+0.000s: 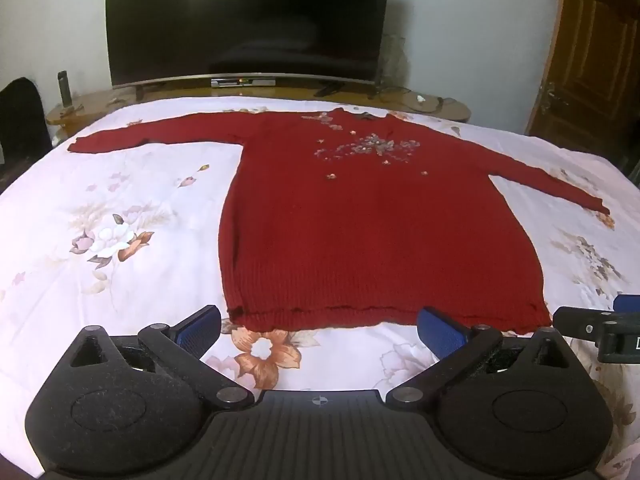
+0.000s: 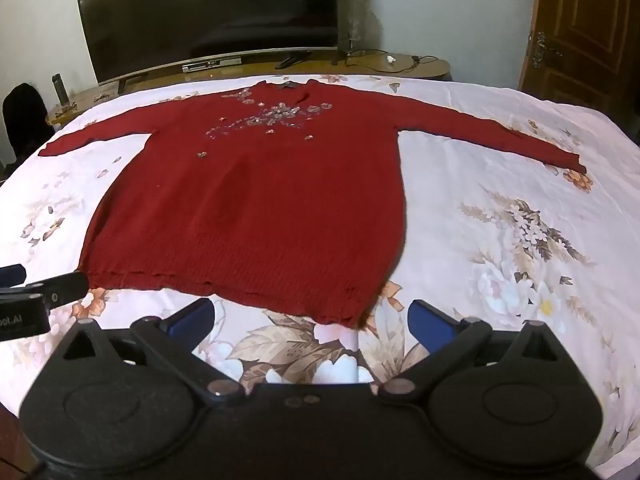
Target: Fold small clothes
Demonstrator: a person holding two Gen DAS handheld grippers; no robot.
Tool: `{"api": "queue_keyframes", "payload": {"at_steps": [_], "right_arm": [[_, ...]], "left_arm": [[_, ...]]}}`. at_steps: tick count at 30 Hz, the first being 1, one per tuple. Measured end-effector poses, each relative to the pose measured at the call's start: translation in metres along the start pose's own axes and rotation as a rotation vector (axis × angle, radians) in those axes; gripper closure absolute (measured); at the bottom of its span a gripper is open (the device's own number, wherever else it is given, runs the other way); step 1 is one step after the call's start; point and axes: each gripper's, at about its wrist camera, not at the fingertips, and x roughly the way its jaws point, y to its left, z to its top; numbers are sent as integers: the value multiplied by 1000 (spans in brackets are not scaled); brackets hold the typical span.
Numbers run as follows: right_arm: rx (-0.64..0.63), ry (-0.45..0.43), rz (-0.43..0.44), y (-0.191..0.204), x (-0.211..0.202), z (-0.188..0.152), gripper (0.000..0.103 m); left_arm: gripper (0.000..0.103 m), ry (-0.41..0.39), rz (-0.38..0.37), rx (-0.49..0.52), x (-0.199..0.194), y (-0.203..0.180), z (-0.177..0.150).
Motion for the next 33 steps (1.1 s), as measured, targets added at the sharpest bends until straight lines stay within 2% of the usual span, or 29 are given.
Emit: {"api": "queue_keyframes", "payload": {"at_steps": [11,33], "right_arm": [[-4,0,12,-10,4,8,0],[-10,3,20,-5,4,4,0]], "left_arm": [[0,17,11,-8,3,-3,1],[0,20,15,-6,5,-2,-3]]}}
